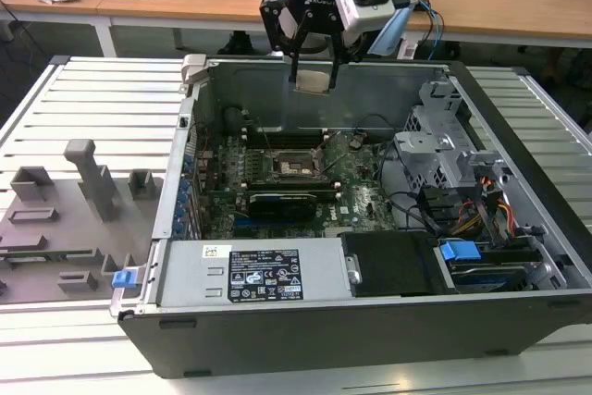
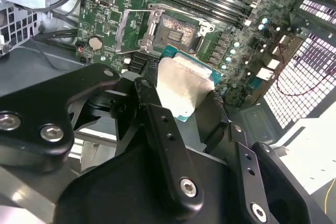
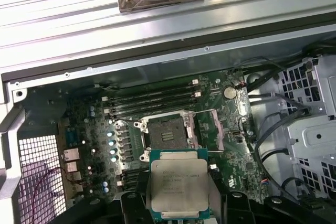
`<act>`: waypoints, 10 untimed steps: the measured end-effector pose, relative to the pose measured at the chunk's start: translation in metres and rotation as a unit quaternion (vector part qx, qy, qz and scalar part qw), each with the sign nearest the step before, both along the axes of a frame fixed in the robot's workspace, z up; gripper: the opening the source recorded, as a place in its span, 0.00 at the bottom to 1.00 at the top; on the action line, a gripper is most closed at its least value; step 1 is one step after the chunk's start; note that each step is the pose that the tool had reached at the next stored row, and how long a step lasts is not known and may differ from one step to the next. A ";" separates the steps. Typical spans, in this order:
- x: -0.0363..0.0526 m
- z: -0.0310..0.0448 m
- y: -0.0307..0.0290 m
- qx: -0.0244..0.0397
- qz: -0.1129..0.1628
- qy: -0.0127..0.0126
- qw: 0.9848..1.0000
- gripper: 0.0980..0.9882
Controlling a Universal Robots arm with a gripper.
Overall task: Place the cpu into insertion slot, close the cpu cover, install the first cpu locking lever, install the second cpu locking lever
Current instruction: 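Place the cpu into insertion slot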
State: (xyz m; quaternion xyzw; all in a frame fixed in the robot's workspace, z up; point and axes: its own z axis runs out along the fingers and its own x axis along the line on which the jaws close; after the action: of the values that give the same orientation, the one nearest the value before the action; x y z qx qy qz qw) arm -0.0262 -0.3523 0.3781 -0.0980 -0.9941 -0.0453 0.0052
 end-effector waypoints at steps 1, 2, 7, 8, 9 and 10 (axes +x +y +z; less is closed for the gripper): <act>0.0000 0.0000 0.0000 0.000 -0.003 0.000 1.000 0.48; 0.0000 0.0000 0.0000 0.000 -0.004 0.000 1.000 0.48; 0.0000 0.0000 0.0000 0.000 -0.018 0.000 1.000 0.48; 0.0000 0.0000 0.0000 0.000 -0.020 0.000 1.000 0.48; 0.0000 0.0000 0.0000 0.000 -0.021 0.000 1.000 0.48; 0.0000 0.0000 0.0000 0.000 -0.023 0.000 1.000 0.48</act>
State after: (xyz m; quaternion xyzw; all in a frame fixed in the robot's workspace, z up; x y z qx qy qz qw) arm -0.0262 -0.3523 0.3781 -0.1209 -0.9916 -0.0454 0.0042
